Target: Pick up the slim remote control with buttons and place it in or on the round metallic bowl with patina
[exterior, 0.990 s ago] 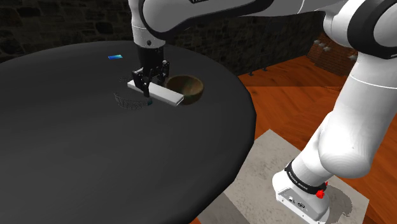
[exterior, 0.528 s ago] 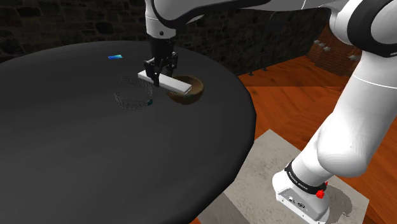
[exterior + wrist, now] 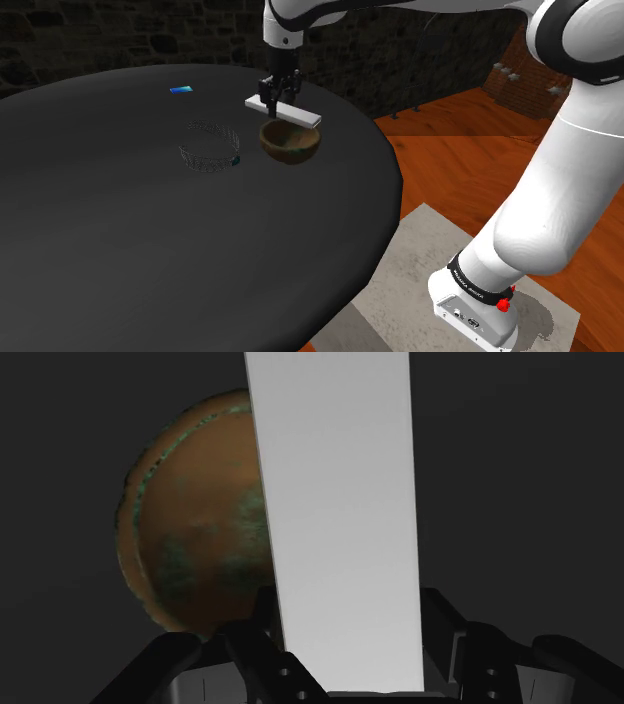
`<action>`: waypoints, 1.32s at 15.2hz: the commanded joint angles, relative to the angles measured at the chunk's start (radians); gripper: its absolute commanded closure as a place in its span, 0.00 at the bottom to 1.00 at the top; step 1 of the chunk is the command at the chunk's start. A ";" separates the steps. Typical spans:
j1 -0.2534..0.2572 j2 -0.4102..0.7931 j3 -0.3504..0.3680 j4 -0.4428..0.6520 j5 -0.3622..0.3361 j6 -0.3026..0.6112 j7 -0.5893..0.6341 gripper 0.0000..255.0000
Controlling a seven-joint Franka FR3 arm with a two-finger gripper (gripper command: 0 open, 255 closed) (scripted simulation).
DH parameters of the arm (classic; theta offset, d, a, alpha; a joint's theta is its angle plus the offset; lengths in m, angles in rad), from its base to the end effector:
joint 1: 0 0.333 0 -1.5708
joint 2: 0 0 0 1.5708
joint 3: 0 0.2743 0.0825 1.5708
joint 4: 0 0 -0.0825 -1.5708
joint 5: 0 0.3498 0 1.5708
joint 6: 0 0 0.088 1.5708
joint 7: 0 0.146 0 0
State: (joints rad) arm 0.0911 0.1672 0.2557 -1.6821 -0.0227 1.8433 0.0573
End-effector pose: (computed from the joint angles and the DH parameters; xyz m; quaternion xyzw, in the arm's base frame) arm 0.5415 0.1865 0.4293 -0.9893 -0.1456 0.0023 0.0099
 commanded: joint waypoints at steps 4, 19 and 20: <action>-0.024 0.010 -0.017 -0.030 0.000 0.040 -0.042 1.00; -0.023 0.040 -0.019 -0.132 -0.009 0.171 -0.038 1.00; -0.023 0.040 -0.019 -0.132 -0.009 0.171 -0.038 1.00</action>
State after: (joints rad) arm 0.0684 0.2068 0.2369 -1.8129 -0.0309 2.0150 0.0195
